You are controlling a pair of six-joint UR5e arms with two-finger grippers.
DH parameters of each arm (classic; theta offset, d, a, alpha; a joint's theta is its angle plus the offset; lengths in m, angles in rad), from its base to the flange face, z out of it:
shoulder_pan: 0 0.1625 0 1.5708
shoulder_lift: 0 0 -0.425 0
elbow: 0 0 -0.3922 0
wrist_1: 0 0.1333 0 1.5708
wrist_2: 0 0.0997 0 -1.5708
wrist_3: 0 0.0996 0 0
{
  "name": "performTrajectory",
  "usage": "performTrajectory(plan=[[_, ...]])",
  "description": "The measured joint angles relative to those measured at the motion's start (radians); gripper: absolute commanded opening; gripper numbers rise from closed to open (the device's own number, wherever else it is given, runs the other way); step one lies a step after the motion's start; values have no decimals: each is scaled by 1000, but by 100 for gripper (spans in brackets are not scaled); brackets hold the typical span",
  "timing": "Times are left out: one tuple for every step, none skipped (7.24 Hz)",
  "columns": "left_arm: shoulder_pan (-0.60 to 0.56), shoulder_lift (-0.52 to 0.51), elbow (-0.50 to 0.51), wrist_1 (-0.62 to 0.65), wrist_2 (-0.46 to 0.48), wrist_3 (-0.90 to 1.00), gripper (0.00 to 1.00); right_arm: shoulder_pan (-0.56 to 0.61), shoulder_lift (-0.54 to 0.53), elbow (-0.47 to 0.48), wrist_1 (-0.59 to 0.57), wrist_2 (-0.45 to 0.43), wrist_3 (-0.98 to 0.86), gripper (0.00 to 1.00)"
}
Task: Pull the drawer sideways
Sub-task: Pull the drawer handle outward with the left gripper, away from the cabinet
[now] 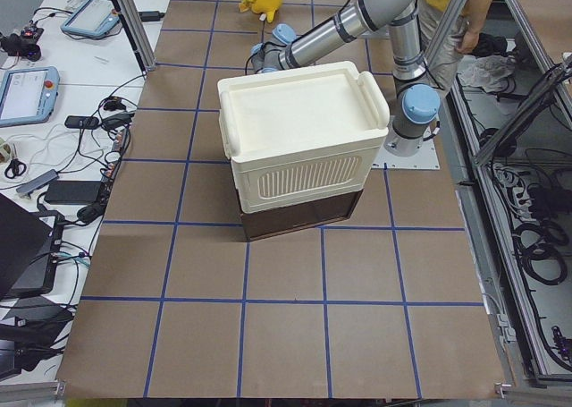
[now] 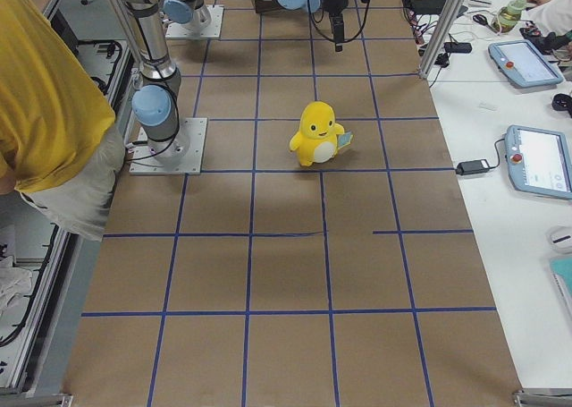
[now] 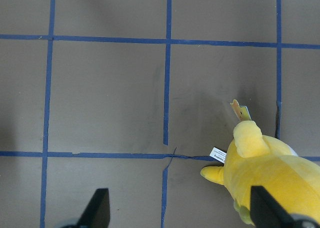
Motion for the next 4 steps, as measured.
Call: performTrajectory(plan=[[-2,0,0,0,0,0,30,0,0,0,0,0,0,100],[-5,0,0,0,-1,-1,30,0,0,0,0,0,0,100],[-12,0,1,0,0,-1,30,0,0,0,0,0,0,100],[-21,0,2,0,-1,-1,30,0,0,0,0,1,0,100]])
